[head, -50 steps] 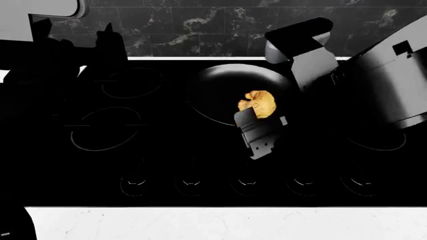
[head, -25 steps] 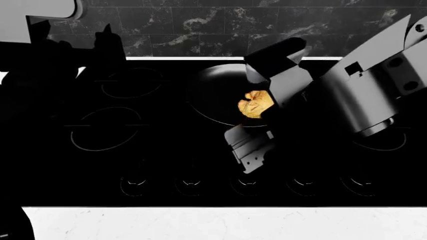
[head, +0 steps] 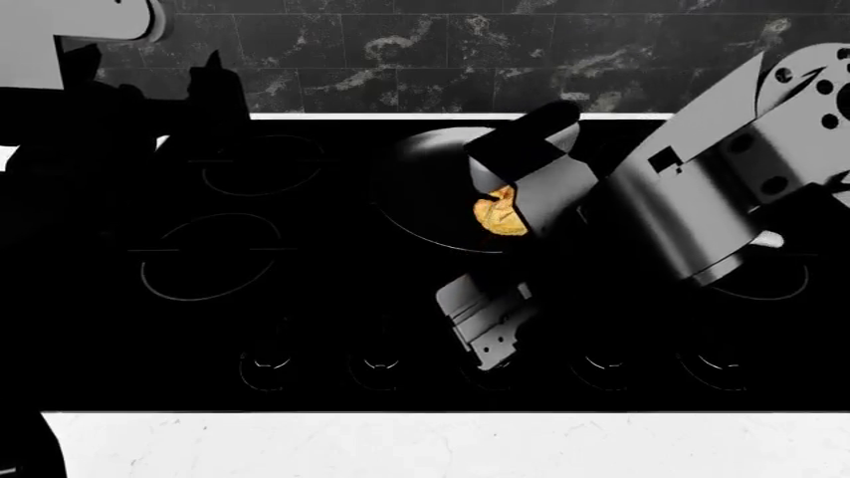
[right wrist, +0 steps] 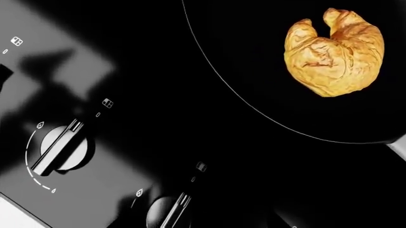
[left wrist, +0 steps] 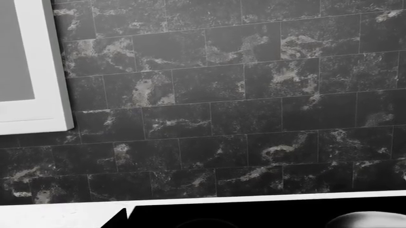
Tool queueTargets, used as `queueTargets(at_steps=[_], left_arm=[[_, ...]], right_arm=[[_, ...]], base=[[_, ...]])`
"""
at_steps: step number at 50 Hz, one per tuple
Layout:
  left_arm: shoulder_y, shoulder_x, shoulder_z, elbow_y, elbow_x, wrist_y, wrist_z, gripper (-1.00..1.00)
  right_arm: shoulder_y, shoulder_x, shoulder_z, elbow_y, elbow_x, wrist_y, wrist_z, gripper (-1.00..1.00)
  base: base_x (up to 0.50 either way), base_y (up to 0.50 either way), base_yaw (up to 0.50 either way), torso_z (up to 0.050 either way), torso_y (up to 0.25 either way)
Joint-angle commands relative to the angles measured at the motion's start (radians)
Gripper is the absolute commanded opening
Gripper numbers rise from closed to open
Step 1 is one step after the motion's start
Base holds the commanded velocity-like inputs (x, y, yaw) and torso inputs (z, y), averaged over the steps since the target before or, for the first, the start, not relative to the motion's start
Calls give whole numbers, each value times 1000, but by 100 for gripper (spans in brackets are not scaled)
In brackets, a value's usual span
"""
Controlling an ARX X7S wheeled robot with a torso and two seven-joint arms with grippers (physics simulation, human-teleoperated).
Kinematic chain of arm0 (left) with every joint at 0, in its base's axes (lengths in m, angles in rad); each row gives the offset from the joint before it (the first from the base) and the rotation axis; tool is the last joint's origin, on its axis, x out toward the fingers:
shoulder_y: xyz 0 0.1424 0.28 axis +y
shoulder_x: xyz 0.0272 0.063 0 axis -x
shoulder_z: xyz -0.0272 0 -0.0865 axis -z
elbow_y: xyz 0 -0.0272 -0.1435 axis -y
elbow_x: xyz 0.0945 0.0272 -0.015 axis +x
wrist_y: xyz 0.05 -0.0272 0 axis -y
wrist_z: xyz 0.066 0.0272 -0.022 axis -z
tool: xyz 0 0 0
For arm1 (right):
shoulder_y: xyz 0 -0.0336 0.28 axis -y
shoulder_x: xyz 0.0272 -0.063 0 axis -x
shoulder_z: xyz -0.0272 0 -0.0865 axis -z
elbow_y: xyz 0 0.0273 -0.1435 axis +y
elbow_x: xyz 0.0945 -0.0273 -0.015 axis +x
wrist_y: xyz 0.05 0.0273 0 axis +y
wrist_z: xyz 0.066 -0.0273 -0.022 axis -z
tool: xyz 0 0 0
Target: Pick the croissant and place it on the pan. Then turn on the stove to warm the croissant.
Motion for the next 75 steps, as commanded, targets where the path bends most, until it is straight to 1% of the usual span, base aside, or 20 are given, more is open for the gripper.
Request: queueTargets(at_steps=[1, 11, 22, 56, 75], left_arm=[[3, -4, -1, 0, -5, 4, -3, 100], [0, -6, -7, 4, -17, -7, -11, 100], [14, -8, -2, 4, -15, 8, -11, 100], [13, -17, 10, -15, -17, 29, -11, 100], [5, -17, 2, -5, -38, 10, -26, 100]], right_arm=[[7, -8, -25, 0, 13, 0, -2, 100], [7, -5, -44, 2, 16, 3, -7, 100], [-42, -4, -29, -4, -34, -1, -44, 100], [-86, -4, -25, -9, -92, 3, -108, 100], [-98, 14, -37, -36, -88, -16, -112, 100]], base=[[0, 0, 0, 0, 0], [0, 0, 0, 0, 0], [0, 0, 0, 0, 0], [0, 0, 0, 0, 0], [0, 0, 0, 0, 0]])
